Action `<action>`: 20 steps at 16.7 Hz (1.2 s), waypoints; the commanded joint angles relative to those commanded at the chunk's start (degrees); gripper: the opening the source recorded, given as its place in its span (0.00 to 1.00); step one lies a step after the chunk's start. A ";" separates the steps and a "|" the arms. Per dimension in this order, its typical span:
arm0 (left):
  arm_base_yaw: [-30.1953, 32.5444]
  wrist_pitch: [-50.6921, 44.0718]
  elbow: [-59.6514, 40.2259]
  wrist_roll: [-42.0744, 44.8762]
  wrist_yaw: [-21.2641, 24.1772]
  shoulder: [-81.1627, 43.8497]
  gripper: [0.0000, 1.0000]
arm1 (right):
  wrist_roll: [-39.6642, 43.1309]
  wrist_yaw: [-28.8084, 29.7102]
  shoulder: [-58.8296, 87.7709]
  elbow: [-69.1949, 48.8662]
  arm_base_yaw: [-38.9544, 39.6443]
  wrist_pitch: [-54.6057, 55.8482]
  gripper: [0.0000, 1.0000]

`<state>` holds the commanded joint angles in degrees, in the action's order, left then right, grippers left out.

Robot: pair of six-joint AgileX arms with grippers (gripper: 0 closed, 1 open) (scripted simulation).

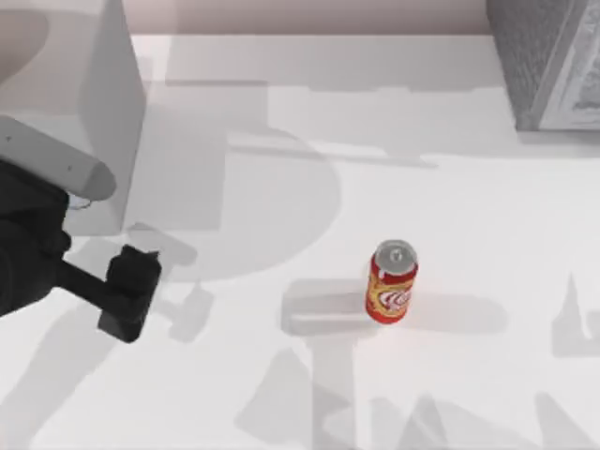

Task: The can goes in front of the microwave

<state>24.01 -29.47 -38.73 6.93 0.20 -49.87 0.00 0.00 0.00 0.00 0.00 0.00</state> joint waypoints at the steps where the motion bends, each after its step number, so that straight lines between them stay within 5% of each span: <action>1: 2.53 -3.72 -4.96 0.34 0.15 -6.81 1.00 | 0.00 0.00 0.00 0.00 0.00 0.00 1.00; 10: 20.02 -35.78 -51.99 -1.14 2.53 -61.40 1.00 | 0.00 0.00 0.00 0.00 0.00 0.00 1.00; 20: 25.88 -56.02 -93.63 -8.50 0.83 -87.84 1.00 | 0.00 0.00 0.00 0.00 0.00 0.00 1.00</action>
<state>49.89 -85.48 -132.36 -1.56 1.03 -137.71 0.00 0.00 0.00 0.00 0.00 0.00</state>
